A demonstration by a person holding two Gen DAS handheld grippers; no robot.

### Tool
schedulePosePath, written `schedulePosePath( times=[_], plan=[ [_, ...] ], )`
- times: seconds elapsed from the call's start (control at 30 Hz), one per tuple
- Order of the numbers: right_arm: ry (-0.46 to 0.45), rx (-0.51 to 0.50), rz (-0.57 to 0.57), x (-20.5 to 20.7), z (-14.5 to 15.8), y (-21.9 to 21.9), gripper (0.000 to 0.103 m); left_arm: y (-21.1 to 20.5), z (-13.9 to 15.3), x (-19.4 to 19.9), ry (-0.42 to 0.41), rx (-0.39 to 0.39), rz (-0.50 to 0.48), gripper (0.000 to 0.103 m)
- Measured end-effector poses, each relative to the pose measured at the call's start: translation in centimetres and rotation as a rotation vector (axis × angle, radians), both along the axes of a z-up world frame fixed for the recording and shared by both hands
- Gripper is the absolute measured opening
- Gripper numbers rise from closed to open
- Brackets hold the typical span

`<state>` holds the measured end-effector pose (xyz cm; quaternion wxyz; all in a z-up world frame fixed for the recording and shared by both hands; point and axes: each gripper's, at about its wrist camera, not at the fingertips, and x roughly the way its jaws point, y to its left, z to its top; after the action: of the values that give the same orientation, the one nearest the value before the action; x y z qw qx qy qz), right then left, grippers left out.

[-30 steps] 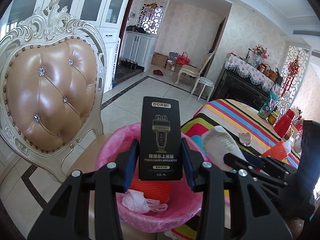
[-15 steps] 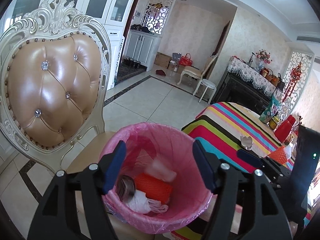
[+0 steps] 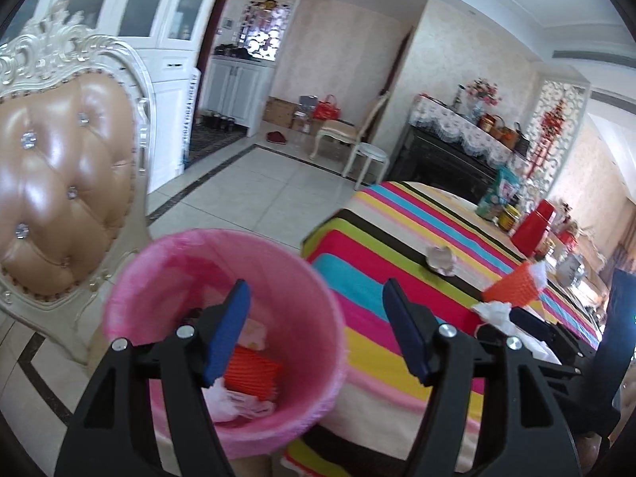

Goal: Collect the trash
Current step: 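Return both tools to the table toward the white foam blocks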

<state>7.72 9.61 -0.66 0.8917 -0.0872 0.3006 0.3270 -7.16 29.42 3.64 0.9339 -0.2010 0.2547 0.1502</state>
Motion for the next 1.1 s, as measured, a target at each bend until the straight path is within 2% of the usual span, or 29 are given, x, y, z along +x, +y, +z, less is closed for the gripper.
schedulePosePath(
  times=[0.53, 0.87, 1.1],
  plan=[
    [0.02, -0.005, -0.284, 2.6, -1.9, -16.5, 0.079, -11.0, -1.4, 6.5, 0.019, -0.004, -0.205, 0.071],
    [0.077, 0.008, -0.458, 4.9, -3.6, -22.9, 0.081, -16.1, -2.6, 9.4, 0.047, 0.002, -0.307, 0.072],
    [0.12, -0.004, -0.553, 7.2, -5.5, -25.2, 0.084, -19.2, -3.1, 10.6, 0.059, 0.017, -0.366, 0.075]
  ],
)
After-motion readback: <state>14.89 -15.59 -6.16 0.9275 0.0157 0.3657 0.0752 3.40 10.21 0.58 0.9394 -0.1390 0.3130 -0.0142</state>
